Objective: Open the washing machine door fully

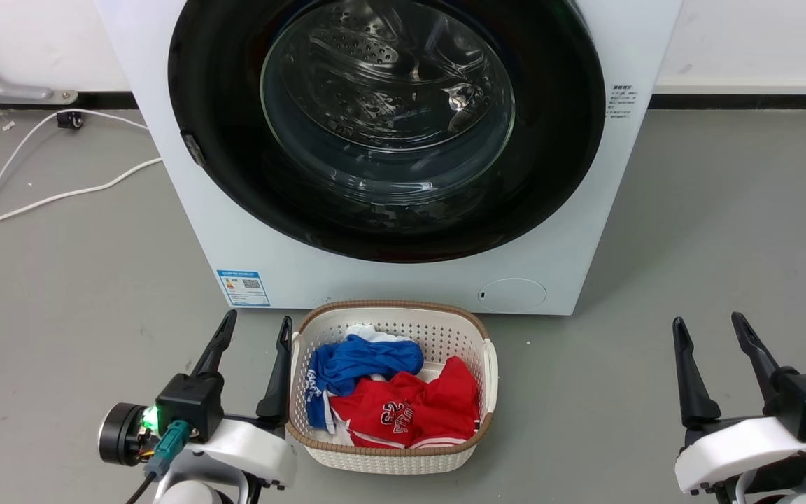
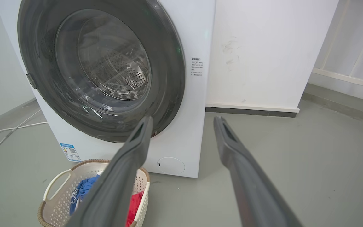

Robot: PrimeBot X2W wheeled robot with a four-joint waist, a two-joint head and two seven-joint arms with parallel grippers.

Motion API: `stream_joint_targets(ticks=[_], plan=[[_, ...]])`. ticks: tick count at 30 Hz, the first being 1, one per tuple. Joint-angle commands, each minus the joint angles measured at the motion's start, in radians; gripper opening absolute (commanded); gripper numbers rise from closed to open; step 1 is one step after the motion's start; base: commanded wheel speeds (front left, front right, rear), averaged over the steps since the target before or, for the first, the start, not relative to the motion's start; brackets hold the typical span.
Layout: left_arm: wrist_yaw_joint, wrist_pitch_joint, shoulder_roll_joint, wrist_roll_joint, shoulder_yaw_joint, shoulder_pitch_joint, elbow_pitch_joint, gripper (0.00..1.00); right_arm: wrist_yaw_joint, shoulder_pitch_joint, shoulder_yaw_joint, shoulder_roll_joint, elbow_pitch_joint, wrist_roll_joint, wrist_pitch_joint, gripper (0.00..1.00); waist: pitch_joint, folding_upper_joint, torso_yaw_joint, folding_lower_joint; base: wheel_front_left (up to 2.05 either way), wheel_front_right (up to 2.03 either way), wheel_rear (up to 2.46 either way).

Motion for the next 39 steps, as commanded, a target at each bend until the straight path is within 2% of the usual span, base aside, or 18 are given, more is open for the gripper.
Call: stream_joint_targets(ticks=[1,19,20,21,26,30,37,39], plan=[[-0.004,-0.010,-0.005,0.023,0.004,-0.004,0.002,1.00,0.000,0.008,0.000,0.002,0.001,-0.019,-0.010,1.00,-0.002,0.0000,0.000,-0.0001,0.00,0.00,0.00],[-0.022,-0.013,-0.025,0.027,0.034,-0.006,0.036,1.00,0.000,0.003,-0.001,0.002,0.028,-0.017,-0.020,1.00,-0.005,0.0000,0.002,-0.0001,0.00,0.00,0.00],[-0.022,-0.013,-0.026,0.027,0.035,-0.007,0.038,1.00,0.000,0.002,0.003,0.002,0.030,-0.006,-0.017,0.40,-0.005,0.0000,0.002,-0.0001,0.00,0.00,0.00],[-0.022,-0.013,-0.027,0.027,0.036,-0.008,0.039,1.00,0.000,0.001,0.003,0.002,0.030,-0.004,-0.017,0.00,-0.004,0.0000,0.002,-0.0001,0.00,0.00,0.00],[-0.024,-0.013,-0.032,0.023,0.044,-0.009,0.043,1.00,0.000,-0.007,-0.015,0.001,0.037,0.061,-0.008,0.00,-0.003,0.0000,0.002,-0.0001,0.00,0.00,0.00],[-0.026,-0.013,-0.034,0.025,0.047,-0.013,0.044,1.00,0.000,-0.037,-0.037,0.002,0.082,0.413,0.013,0.00,0.004,0.0000,0.003,-0.0001,0.00,0.00,0.00],[-0.020,-0.013,-0.041,0.028,0.059,-0.034,0.025,1.00,0.000,-0.139,-0.087,0.001,0.185,1.112,0.100,0.00,0.046,0.0000,0.010,-0.0001,0.00,0.00,0.00],[-0.018,-0.013,-0.041,0.027,0.065,-0.041,0.017,1.00,0.000,-0.184,-0.115,0.001,0.213,1.224,0.126,0.00,0.063,0.0000,0.009,-0.0001,0.00,0.00,0.00]])
